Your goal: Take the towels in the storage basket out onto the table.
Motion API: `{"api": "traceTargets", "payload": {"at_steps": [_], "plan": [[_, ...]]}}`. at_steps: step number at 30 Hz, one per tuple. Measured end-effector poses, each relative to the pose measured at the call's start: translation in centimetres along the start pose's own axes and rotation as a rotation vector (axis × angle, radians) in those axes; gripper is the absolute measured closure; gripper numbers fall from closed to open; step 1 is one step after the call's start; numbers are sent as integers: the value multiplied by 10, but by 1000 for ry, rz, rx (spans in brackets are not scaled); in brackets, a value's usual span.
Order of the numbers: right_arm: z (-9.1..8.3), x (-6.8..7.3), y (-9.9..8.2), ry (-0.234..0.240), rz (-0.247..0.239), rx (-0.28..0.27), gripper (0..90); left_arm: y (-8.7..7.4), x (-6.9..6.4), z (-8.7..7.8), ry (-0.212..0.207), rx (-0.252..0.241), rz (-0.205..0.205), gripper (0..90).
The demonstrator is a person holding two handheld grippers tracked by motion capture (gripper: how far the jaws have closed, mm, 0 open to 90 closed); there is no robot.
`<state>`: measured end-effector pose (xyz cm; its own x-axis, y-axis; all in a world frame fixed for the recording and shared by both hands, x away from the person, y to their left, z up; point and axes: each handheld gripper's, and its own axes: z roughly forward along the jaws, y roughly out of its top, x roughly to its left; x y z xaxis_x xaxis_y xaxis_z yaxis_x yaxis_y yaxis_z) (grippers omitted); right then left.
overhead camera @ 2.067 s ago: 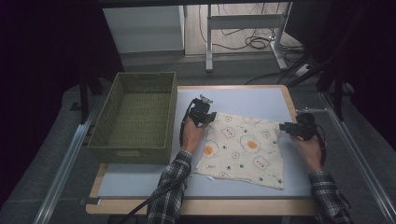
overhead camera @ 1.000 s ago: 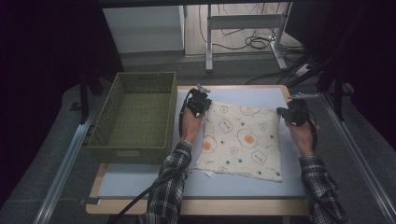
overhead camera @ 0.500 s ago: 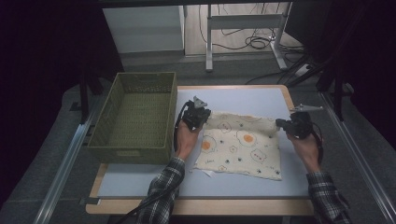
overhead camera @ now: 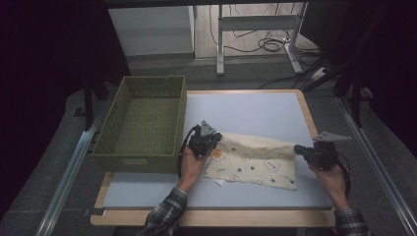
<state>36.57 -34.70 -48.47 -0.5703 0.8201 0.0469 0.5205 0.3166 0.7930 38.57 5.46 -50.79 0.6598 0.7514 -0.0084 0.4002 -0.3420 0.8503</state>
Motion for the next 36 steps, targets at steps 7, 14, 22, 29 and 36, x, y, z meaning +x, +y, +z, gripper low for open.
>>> {"api": "traceTargets", "payload": {"at_steps": [7,14,22,29,36], "plan": [[-20,15,-19,30,2,-17,870,-17,-12,-19,-44,-34,12,860],[-28,32,-33,45,-36,-3,868,-34,-20,-32,-52,-29,20,859],[-31,45,-50,70,-54,18,866,-53,-27,-47,-86,-41,0,859],[-31,46,-68,73,-38,50,828,-70,-31,-53,-115,-8,-20,808],[-54,44,-75,84,1,36,740,-70,-29,-68,-136,-16,-49,635]]}}
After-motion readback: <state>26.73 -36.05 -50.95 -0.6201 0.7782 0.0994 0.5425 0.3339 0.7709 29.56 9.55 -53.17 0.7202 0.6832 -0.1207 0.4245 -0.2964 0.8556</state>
